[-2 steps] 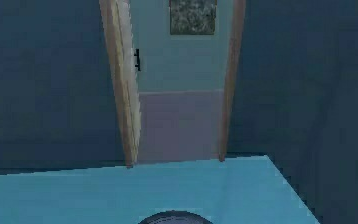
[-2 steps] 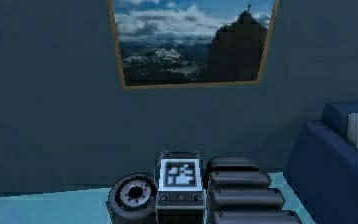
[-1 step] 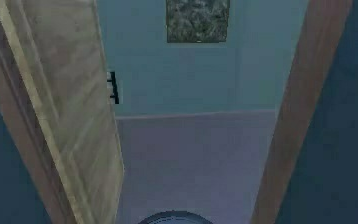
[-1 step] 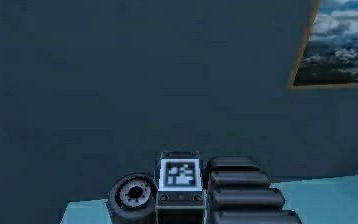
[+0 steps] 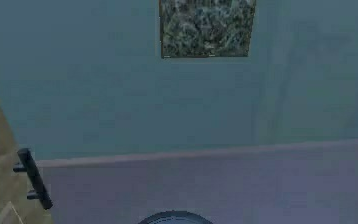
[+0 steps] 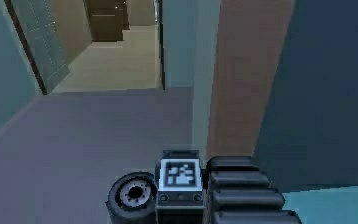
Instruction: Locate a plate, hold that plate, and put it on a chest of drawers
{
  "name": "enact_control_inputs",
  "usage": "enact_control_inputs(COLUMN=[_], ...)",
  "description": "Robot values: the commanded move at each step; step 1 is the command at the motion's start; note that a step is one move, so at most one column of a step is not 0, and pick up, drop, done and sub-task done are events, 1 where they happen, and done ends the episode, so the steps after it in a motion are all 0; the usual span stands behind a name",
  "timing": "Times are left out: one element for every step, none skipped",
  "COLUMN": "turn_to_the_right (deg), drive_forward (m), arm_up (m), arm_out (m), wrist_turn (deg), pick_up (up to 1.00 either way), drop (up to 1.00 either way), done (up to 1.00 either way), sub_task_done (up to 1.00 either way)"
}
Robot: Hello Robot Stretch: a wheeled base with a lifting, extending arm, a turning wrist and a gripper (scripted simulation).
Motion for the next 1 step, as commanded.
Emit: enact_control_inputs(turn_to_the_right=[45.0], drive_forward=[0.0], arm_up=[0.0], arm_out=[0.0], wrist_turn=[0.0], pick_up=[0.0], drop=[0.0], done=[0.0], sub_task_done=[0.0])
